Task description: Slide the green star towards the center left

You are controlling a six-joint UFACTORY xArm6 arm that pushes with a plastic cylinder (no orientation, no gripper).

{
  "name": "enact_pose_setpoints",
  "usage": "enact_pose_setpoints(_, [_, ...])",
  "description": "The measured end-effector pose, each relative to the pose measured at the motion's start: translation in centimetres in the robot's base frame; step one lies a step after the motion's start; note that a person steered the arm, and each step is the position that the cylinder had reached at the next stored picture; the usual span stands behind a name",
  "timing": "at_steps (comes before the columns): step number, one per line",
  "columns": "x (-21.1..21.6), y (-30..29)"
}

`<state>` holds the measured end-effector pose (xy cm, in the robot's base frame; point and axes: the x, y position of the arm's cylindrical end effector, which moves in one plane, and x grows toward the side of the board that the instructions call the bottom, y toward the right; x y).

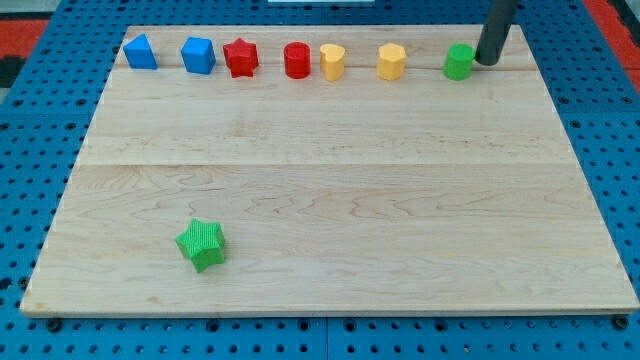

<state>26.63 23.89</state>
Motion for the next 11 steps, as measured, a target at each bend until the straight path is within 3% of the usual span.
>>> enact_pose_setpoints(1, [8.6, 2.8])
enact_pose_setpoints(2, [20.0, -0.3])
enact_pose_setpoints(3, [28.6, -6.8])
enact_pose_setpoints(4, [31.0, -16.0])
enact_pose_setpoints(5, [31.8, -21.3])
enact_pose_setpoints(6, [30.3, -30.4])
enact_pose_setpoints(8, [30.1, -34.4])
enact_pose_setpoints(9, [30.4, -40.4])
enact_pose_setpoints(10, [29.1, -43.9])
enact_pose_setpoints(11, [25.0, -44.2])
